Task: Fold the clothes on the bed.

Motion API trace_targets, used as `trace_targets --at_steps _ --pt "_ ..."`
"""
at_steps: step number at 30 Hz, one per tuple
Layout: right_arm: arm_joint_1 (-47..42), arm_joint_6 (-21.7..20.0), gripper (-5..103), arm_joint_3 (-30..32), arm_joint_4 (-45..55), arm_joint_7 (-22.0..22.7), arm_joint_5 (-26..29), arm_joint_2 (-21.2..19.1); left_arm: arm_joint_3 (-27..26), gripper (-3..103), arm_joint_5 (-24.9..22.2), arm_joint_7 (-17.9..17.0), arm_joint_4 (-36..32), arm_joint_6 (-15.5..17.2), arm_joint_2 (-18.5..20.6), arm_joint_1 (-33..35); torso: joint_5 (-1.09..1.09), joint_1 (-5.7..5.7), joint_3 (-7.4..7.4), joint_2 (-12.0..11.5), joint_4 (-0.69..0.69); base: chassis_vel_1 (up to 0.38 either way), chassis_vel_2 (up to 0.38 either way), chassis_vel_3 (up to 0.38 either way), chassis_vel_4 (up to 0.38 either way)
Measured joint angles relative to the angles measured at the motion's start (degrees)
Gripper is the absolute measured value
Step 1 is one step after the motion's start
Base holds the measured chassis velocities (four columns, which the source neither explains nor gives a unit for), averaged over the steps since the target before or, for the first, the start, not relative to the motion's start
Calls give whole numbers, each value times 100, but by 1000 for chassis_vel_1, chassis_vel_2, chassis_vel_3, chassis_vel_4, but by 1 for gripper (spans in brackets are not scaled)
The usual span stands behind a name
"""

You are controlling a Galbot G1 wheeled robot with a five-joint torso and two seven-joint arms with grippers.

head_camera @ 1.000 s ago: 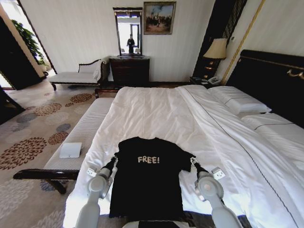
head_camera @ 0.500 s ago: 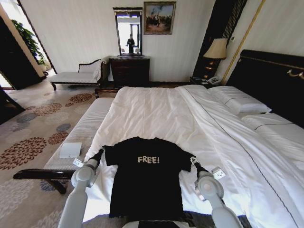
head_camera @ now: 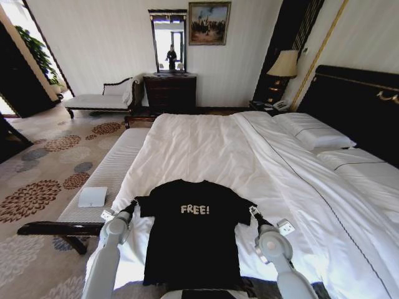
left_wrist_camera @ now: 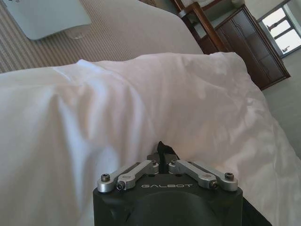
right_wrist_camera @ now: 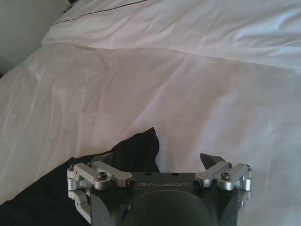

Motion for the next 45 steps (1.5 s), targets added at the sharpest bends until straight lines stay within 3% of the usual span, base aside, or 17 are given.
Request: trace_targets --at_steps 6,11,15,20,21,24,25,26,27,30,31,32,34,35,39,42,45 --pt "25 -1 100 -15 34 16 -12 7 -230 23 -33 -115 -125 -33 2 139 0 0 0 0 0 0 0 0 0" --pt "30 -7 100 -1 83 31 -9 -15 -598 44 -248 -154 -858 -2 -82 819 0 0 0 0 3 0 0 0 0" --pt "30 -8 100 3 82 32 -4 -21 -655 56 -540 -99 -1259 56 -77 978 1 -2 -1 1 4 0 0 0 0" --pt "26 -11 100 -25 45 35 -8 7 -341 77 -566 26 -1318 89 233 450 2 -1 -1 1 -1 0 0 0 0" --pt "26 -11 100 -25 45 35 -8 7 -341 77 -566 26 -1318 89 233 450 2 -1 -1 1 -1 0 0 0 0" --pt "149 -15 100 -104 -71 26 54 -124 -162 89 -191 103 -1040 226 388 178 0 0 0 0 -2 0 0 0 0" --pt "202 -18 100 -122 -122 -47 111 -254 -41 94 23 96 -814 439 453 -2 2 0 0 0 7 0 0 0 0" --pt "202 -18 100 -115 -128 -92 131 -326 48 98 145 94 -695 578 493 -118 1 0 0 0 4 0 0 0 0" --pt "202 -18 100 -115 -128 -92 131 -326 48 98 145 94 -695 578 493 -118 1 0 0 0 4 0 0 0 0" --pt "187 -7 100 -29 -124 -213 174 -669 434 99 746 230 -338 1124 716 -494 -1 0 0 0 -3 0 0 0 0" --pt "187 -7 100 -29 -124 -213 174 -669 434 99 746 230 -338 1124 716 -494 -1 0 0 0 -3 0 0 0 0" --pt "176 -3 100 2 -106 -238 182 -797 577 100 1089 401 -253 1263 825 -586 0 0 0 0 -3 0 0 0 0" --pt "136 2 100 44 -53 -252 180 -955 772 100 1686 800 -133 1331 991 -680 2 0 0 0 0 0 0 0 0" --pt "136 2 100 44 -53 -252 180 -955 772 100 1686 800 -133 1331 991 -680 2 0 0 0 0 0 0 0 0" --pt "-98 3 100 62 17 -321 -23 -1046 1097 100 2399 1493 216 1230 1120 -858 0 0 0 0 1 0 0 0 0" --pt "-279 31 100 98 0 -357 -83 -1089 1251 100 2625 1673 436 1115 1147 -1025 1 -1 0 0 1 0 0 0 0" --pt "-513 102 100 163 -7 -460 -204 -1179 1381 100 2427 1700 583 1211 1159 -1220 0 0 0 0 1 0 0 0 0"
